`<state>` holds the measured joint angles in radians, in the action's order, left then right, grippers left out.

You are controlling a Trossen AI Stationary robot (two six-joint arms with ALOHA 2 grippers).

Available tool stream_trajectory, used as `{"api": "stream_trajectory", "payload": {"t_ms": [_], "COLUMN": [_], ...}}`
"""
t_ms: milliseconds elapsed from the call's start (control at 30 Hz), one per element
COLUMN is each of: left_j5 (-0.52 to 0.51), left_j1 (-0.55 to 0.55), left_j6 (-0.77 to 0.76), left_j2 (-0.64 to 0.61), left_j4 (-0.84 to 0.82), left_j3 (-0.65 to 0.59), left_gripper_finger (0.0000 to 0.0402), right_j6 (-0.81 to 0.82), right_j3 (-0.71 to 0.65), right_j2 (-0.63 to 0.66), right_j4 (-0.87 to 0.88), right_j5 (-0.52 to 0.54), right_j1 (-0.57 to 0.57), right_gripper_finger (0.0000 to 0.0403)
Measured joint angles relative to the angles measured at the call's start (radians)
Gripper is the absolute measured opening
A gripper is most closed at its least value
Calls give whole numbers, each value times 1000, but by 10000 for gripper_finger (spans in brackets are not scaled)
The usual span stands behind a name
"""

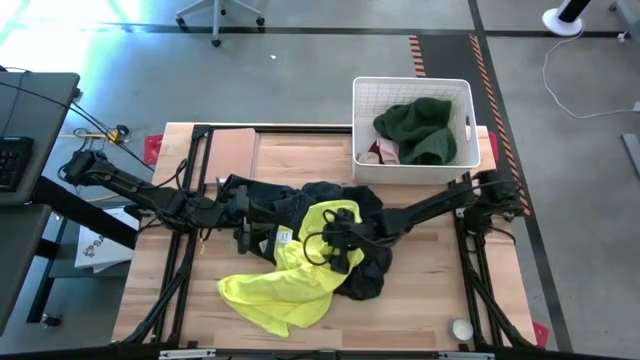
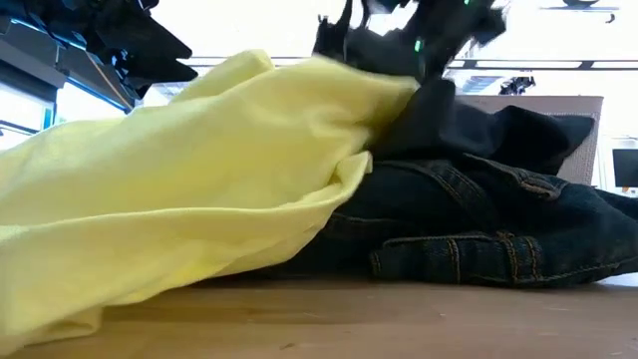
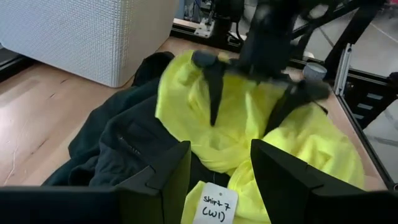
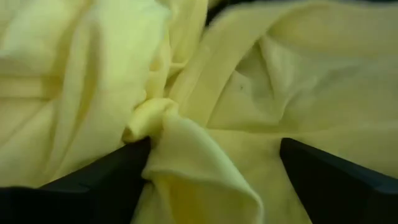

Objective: Sort clothes
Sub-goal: Put the yellow shirt into the white laundry bin

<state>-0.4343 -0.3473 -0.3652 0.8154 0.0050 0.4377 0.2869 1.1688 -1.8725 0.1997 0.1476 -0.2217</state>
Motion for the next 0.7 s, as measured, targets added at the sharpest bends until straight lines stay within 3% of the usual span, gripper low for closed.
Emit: {"api": "stream_trajectory", "payload": {"t_ms": [167,367,567,700], "left_j5": [0,0,-2,-2], "left_j1": [0,0,0,-1], "left_j6": [0,1,1,1], "left_j2": [0,0,0,0], "left_j4": [-1,-6,-10,-9], "left_j3": [0,0,0,0], "left_gripper_finger": [165,165,165,165], "right_j6": [-3,18,-40,-153], "right_j3": [4,2,78,221], "right_j2": [-76,-80,-85,-93], "right_j4": [1,4,61,183], "right_j5": [-31,9,21,103], "right_j1": [16,19,13,-8], "right_gripper_finger": [324,250,126,30]}}
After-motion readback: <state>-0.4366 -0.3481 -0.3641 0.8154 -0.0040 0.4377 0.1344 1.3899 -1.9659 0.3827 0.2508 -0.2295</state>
